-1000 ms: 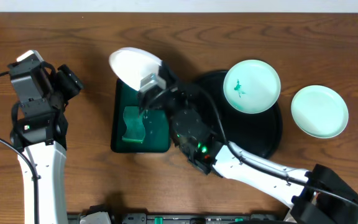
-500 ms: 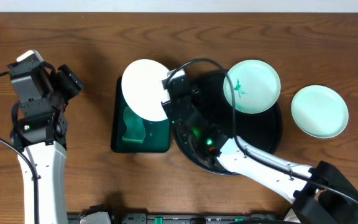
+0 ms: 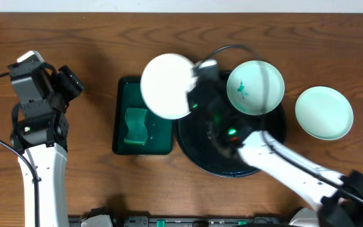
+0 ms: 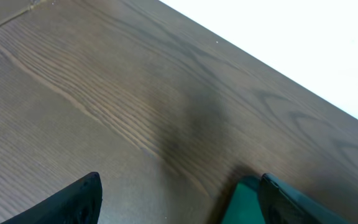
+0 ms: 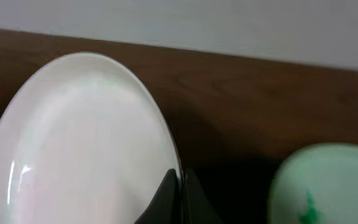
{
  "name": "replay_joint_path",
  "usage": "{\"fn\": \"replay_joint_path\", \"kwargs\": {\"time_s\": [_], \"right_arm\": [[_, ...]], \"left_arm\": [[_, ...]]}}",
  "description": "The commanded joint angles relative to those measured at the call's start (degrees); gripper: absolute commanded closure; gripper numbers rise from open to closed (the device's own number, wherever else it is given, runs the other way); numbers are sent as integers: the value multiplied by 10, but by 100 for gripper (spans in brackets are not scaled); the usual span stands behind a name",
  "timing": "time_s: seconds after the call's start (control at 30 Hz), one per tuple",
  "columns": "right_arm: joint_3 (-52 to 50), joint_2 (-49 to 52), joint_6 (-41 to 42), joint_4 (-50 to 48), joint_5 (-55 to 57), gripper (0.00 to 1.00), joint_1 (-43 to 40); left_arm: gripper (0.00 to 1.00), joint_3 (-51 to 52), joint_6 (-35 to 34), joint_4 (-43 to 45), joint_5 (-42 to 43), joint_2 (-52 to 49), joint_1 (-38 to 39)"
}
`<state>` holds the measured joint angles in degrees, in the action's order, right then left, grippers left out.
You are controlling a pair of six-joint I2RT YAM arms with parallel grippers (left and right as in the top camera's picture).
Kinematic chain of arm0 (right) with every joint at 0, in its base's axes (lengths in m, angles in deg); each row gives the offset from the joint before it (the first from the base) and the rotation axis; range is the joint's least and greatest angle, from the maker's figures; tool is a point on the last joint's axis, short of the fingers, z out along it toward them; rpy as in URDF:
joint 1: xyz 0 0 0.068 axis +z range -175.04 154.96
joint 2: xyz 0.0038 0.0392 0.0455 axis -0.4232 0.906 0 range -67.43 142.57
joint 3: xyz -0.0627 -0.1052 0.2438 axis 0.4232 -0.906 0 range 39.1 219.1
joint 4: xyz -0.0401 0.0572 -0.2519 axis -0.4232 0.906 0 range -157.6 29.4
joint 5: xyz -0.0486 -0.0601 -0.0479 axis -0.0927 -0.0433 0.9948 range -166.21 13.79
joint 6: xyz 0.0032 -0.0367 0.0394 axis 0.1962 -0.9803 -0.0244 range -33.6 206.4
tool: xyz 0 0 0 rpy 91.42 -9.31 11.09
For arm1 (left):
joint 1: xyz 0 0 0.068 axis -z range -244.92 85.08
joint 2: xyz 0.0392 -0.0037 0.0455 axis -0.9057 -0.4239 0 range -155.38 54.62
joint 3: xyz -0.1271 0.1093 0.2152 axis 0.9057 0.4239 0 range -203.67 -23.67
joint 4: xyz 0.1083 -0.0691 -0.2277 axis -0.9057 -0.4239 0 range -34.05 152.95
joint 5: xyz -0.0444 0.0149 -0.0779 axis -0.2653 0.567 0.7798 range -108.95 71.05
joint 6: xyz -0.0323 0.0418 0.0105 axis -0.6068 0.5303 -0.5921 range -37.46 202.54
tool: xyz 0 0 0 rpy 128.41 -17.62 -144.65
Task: Clean dirty plates on tray and stack at the side
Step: 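Carry the white plate right and lower it onto the right pale plate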
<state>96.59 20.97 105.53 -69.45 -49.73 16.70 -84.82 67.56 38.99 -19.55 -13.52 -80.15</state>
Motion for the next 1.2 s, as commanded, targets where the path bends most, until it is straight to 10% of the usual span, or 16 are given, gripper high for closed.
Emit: {"fn": "replay_joint_path", "kwargs": {"time_s": [0.0, 0.27, 0.7, 1.17], "right_arm": [[7, -51, 79, 33, -74, 99, -74], [7, -104, 124, 167, -263, 99, -323], [5, -101, 123, 299, -259, 99, -652], [4, 18, 123, 312, -137, 99, -698]], "left_arm": [[20, -1, -1, 0, -5, 0, -2], [20, -1, -1, 0, -5, 0, -2], [20, 0, -1, 0, -5, 0, -2], [20, -1, -1, -1, -5, 0, -2]]}}
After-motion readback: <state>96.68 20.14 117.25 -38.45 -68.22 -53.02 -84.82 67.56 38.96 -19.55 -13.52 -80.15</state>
